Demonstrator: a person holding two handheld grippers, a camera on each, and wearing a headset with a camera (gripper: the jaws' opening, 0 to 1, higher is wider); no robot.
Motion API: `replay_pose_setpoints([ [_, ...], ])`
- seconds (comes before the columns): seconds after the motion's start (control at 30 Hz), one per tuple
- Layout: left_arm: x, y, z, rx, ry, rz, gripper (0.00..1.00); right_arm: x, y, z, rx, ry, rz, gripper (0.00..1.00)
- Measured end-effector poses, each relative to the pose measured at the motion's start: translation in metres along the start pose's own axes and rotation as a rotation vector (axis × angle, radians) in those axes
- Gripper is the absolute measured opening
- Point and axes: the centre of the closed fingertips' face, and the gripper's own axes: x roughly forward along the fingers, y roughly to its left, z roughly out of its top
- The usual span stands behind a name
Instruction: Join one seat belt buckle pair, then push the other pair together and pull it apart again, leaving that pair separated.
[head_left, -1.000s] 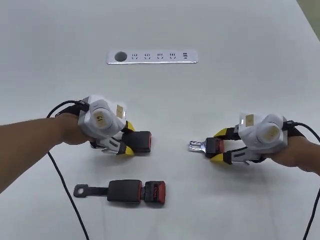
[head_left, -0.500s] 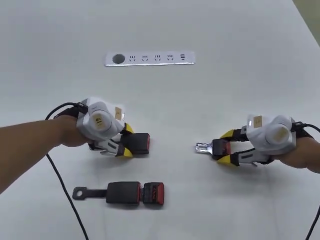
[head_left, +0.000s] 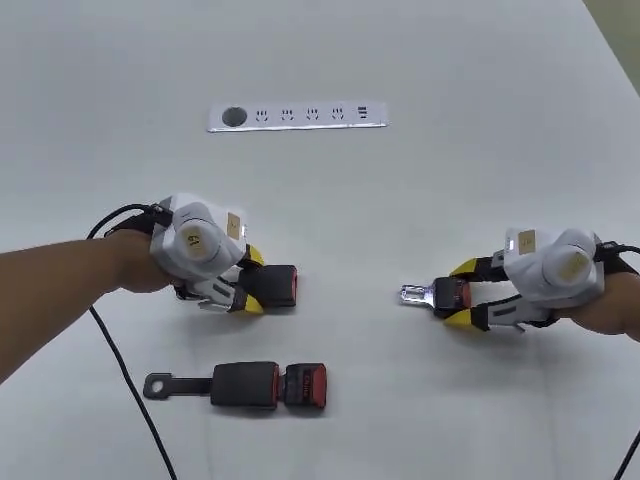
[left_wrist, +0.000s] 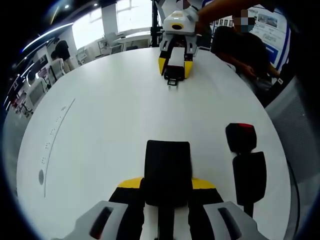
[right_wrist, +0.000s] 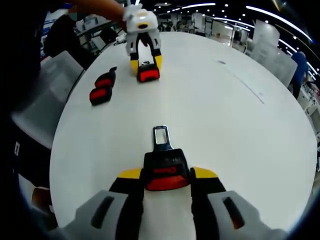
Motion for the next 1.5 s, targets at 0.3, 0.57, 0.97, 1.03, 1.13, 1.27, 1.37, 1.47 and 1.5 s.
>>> replay_pose_setpoints([
  [0.3, -0.0004, -0.0003, 0.0002, -0.001, -0.001, -0.001, 0.34, -0.002, -0.0029, -0.0033, -0.008, 0.01, 0.007, 0.37],
  [0.57, -0.0007, -0.0002, -0.0002, -0.003, 0.002, 0.0, 0.34, -0.0027, -0.0046, -0.0055, -0.006, 0.015, 0.008, 0.37],
  [0.97, -0.0002, -0.0001, 0.0002, -0.003, 0.006, 0.0, 0.34, -0.0022, -0.0052, -0.006, -0.007, 0.014, 0.009, 0.37],
  [1.03, -0.0001, -0.0002, 0.0003, -0.003, 0.006, 0.0, 0.34, -0.0022, -0.0052, -0.0061, -0.007, 0.012, 0.009, 0.37],
  [1.13, 0.0001, -0.0003, 0.0006, -0.003, 0.006, -0.001, 0.34, -0.002, -0.0051, -0.0061, -0.007, 0.012, 0.009, 0.37],
  [1.27, 0.0001, -0.0003, 0.0009, -0.003, 0.006, -0.001, 0.34, -0.0019, -0.0052, -0.0065, -0.008, 0.01, 0.009, 0.37],
  [1.37, 0.0001, -0.0004, 0.001, -0.003, 0.006, 0.0, 0.34, -0.0018, -0.0051, -0.0066, -0.008, 0.009, 0.01, 0.37],
  [1.47, -0.0005, -0.0017, 0.0025, -0.002, 0.008, 0.0, 0.34, -0.0017, -0.0051, -0.0067, -0.009, 0.008, 0.01, 0.37],
  [1.5, -0.0007, -0.0019, 0.0028, -0.002, 0.008, 0.0, 0.34, -0.0016, -0.0051, -0.0066, -0.009, 0.008, 0.01, 0.37],
])
